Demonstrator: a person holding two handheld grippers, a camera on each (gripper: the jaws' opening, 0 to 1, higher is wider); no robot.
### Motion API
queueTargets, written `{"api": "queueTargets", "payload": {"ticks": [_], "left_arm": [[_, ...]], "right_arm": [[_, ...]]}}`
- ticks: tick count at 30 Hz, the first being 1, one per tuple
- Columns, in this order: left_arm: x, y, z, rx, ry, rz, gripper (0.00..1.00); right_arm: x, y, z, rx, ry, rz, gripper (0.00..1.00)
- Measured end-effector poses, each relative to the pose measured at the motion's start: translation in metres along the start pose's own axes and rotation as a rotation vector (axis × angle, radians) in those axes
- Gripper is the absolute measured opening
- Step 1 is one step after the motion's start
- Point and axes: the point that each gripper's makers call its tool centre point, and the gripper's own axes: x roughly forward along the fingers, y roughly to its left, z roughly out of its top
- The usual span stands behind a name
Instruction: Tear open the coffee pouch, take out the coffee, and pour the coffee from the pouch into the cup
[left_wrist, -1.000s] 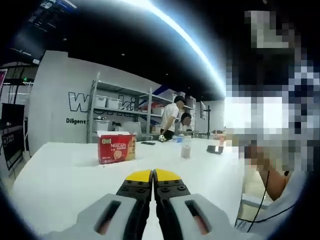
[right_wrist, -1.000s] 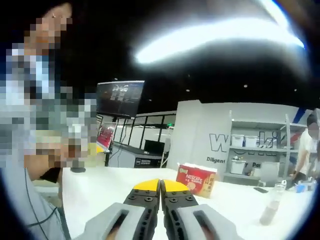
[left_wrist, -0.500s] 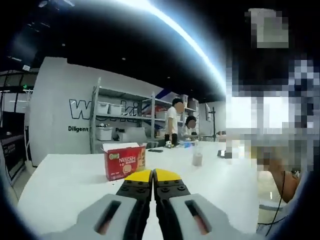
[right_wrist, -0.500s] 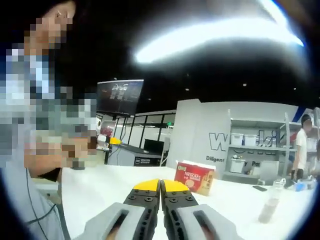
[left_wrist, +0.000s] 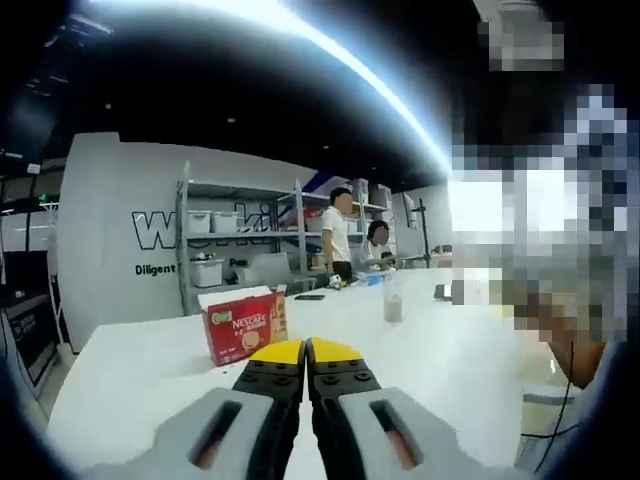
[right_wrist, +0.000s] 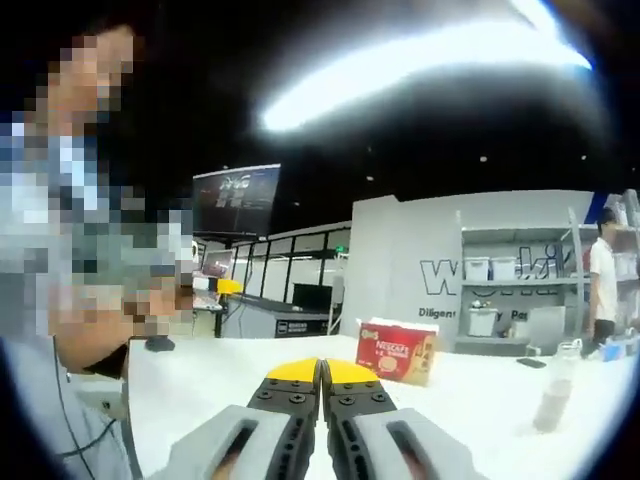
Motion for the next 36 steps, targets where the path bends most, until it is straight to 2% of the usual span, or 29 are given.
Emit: {"api": "queueTargets", "payload": {"ticks": [5,7,11,15,21,25,28,32,36], "left_arm": [[-0.001,-0.002,-0.002,-0.011,-0.009,-0.008,0.04],[-0.002,-0.004,-0.004,0.015,-0.012,-0.016,0.04],[0.002,-0.001,-0.011,0.005,-0.002,-0.021,0.04],[0.004,0.006,-0.011,0.010,0.002,-0.017,0.04],[0.006,0.010,-0.004,0.015,-0.018,-0.017,0.04],[0.013,0.008,-0.003,0.006,-0.014,-0.020,0.04],[0.017,0.006,-0.004,0.030,0.001,-0.021,0.04],[0.018,0.006,-0.006,0.026,0.002,-0.024,0.04],[0.018,0.009,-0.007,0.029,0.004,-0.025,0.04]], "right_arm": [[0.015,-0.006,0.003,-0.037,0.021,0.009,0.02],[0.021,-0.004,0.006,-0.057,0.016,0.025,0.02],[0.035,-0.009,0.003,-0.061,0.031,0.037,0.02],[0.042,-0.012,0.012,-0.096,0.023,0.046,0.02],[0.046,-0.017,0.013,-0.121,0.026,0.044,0.02],[0.047,-0.018,0.017,-0.099,-0.002,0.049,0.02],[0.047,-0.020,0.018,-0.102,-0.009,0.047,0.02],[0.050,-0.023,0.008,-0.105,0.025,0.050,0.02],[0.048,-0.026,0.010,-0.096,0.023,0.046,0.02]]}}
